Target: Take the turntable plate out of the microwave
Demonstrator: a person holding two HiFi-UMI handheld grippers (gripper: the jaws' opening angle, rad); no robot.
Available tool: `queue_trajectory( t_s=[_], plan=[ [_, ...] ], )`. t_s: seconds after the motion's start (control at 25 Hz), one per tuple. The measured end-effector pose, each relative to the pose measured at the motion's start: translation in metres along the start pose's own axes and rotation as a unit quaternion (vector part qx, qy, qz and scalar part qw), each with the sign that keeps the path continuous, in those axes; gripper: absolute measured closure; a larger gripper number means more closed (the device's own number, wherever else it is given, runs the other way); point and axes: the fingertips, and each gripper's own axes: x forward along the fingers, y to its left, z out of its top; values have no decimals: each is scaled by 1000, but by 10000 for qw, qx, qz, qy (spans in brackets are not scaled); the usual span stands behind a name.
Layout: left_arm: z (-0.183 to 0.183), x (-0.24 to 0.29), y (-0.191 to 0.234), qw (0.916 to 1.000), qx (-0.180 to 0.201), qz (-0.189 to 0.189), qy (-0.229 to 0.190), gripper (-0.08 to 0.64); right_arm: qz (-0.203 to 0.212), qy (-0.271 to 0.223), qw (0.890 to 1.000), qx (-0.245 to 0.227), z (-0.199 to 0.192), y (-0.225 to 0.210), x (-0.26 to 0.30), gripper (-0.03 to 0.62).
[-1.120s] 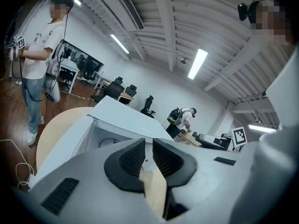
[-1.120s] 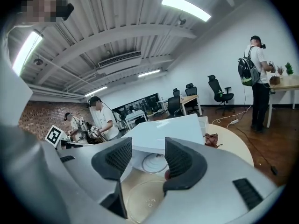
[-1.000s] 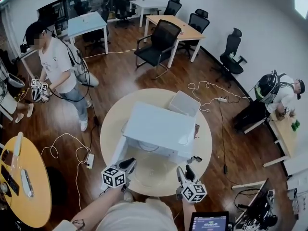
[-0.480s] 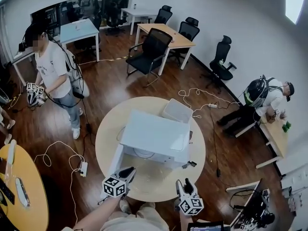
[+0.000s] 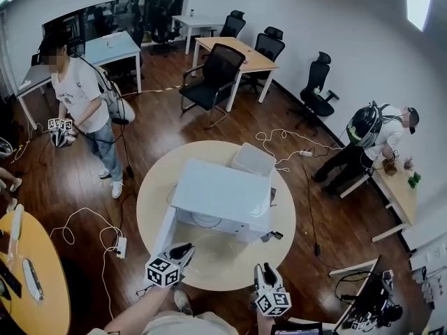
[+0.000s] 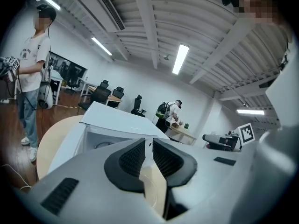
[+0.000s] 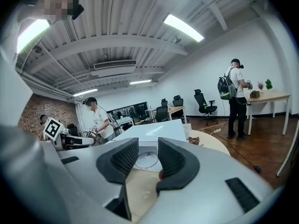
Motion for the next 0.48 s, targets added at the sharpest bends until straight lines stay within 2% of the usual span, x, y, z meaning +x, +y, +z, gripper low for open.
queue_trajectory(
  t_s=[0.24, 0.48],
  plan=[
    [-5, -11, -24, 9998, 148, 145, 74, 523, 285, -363, 9989, 101, 15, -5, -31, 454],
    [-14, -15, -72, 9997, 127, 203, 83, 523, 684, -427, 9952, 548, 20, -17, -78, 454]
  ],
)
